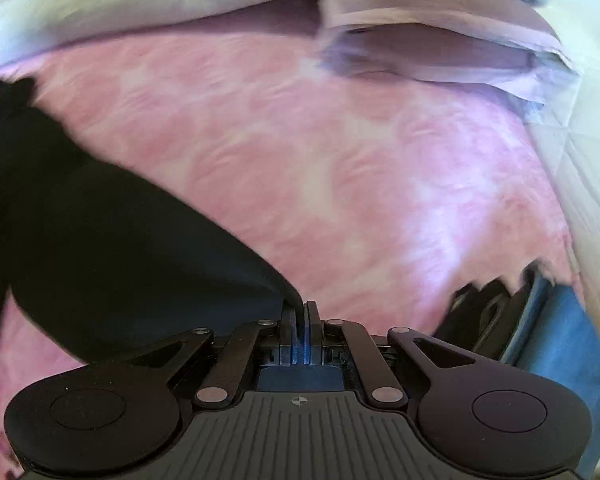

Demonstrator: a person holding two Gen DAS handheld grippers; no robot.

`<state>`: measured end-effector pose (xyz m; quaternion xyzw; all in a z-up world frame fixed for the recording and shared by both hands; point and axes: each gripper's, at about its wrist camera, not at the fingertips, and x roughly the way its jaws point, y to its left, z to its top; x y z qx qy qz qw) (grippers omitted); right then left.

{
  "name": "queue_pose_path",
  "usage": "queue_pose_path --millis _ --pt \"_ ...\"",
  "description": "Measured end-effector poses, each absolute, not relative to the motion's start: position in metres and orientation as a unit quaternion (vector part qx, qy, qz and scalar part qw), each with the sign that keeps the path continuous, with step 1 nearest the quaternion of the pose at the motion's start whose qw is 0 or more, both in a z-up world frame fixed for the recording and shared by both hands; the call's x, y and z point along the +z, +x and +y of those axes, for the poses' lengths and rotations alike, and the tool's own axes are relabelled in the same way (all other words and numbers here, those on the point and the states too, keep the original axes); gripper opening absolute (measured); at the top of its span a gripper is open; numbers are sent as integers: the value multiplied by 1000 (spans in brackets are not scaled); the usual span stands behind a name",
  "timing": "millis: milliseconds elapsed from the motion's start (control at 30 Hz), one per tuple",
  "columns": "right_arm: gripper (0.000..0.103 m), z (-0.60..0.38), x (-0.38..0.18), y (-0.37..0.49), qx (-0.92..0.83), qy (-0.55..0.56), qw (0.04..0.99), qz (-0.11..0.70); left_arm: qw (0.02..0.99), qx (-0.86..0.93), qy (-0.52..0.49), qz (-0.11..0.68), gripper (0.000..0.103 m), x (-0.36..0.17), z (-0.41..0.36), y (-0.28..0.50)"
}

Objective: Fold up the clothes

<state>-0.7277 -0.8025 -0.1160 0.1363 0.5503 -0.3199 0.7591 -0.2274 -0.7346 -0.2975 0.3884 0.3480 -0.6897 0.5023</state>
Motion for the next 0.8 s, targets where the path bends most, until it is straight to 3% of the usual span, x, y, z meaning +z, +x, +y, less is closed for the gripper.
queue_pose_path --millis 300,367,400,433,500,600,800 --pt "2 -835 -152 -712 -302 129 754 569 501 -669 446 320 45 -353 -802 -259" --pt "9 -834 -154 -720 -308 139 762 553 503 -662 467 302 42 -364 -805 -263" --pt "22 -830 -151 -728 -319 141 766 540 503 -662 475 289 42 -368 -805 -264" --pt "45 -824 -145 -737 -335 140 768 527 502 -662 483 277 42 -371 -804 -265" --pt "62 -809 -133 -757 -365 142 771 502 501 -663 492 259 42 -374 -803 -265" --pt "68 -783 -131 -790 -382 168 765 490 510 -656 495 253 42 -375 -808 -260" --pt "69 -770 -159 -807 -373 154 746 530 535 -640 471 286 43 -375 -821 -245"
